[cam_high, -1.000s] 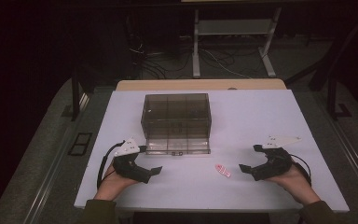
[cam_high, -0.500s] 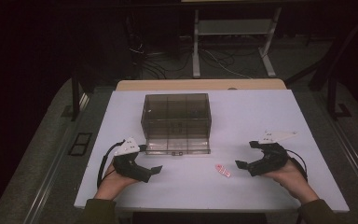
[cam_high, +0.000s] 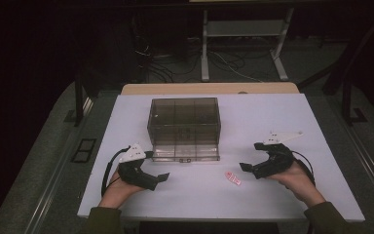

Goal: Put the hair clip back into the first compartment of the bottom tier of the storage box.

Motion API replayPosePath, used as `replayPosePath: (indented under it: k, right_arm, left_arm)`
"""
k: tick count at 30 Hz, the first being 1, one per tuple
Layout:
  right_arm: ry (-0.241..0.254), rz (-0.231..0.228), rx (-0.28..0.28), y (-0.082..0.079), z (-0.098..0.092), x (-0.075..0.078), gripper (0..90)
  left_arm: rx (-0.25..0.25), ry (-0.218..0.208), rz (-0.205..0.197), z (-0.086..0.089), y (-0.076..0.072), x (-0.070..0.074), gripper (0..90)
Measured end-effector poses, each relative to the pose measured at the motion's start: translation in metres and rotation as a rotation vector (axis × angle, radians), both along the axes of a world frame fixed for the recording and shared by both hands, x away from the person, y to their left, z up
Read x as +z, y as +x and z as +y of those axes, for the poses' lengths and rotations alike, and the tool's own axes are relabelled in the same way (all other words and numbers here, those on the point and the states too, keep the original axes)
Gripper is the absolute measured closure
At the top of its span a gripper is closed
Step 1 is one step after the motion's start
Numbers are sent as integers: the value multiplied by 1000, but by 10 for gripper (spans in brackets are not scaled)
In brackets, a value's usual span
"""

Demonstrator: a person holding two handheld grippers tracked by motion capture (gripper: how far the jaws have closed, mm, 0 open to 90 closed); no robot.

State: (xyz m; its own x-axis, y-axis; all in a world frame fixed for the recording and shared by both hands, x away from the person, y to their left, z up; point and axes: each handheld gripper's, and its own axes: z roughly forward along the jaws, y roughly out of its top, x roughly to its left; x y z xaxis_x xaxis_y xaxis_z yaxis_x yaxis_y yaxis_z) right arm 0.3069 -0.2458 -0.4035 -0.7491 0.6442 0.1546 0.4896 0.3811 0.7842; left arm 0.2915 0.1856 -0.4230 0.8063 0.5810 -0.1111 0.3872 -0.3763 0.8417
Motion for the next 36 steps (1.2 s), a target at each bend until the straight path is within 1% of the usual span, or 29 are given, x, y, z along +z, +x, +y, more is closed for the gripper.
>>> replayPosePath:
  k: [4, 6, 10, 11, 13, 16, 18, 19, 26, 31, 36]
  right_arm:
    - [-3, -2, 12, 4, 6, 1, 22]
    - [-4, 0, 8, 4, 7, 1, 22]
    - [-10, 1, 15, 7, 12, 1, 22]
    - [-9, 0, 17, 9, 15, 1, 22]
    - [-11, 0, 24, 9, 17, 1, 22]
    - [-21, 7, 44, 11, 26, -1, 22]
    - [-21, 9, 48, 11, 28, -1, 22]
    - [-29, 7, 61, 12, 31, -1, 22]
    - [-45, 4, 82, 10, 36, -4, 22]
    - [-59, 13, 102, 7, 40, -7, 23]
    - [-73, 17, 109, 4, 42, -10, 23]
  left_arm:
    - [1, 3, 4, 1, 0, 0, 0]
    - [1, -1, 4, 2, 0, 0, 0]
    - [-2, 4, 9, 2, -1, -1, 0]
    - [-2, 4, 10, 1, -1, -1, 0]
    - [-2, 4, 10, 1, -1, -1, 0]
    - [0, -1, 10, 2, -1, -1, 0]
    - [3, -5, 10, 2, -1, -1, 0]
    - [2, -2, 9, 3, -1, -1, 0]
    - [6, -4, 12, 3, 0, -2, 0]
    - [8, 10, 13, 2, 0, -4, 0]
    - [9, 8, 12, 1, -1, -4, 0]
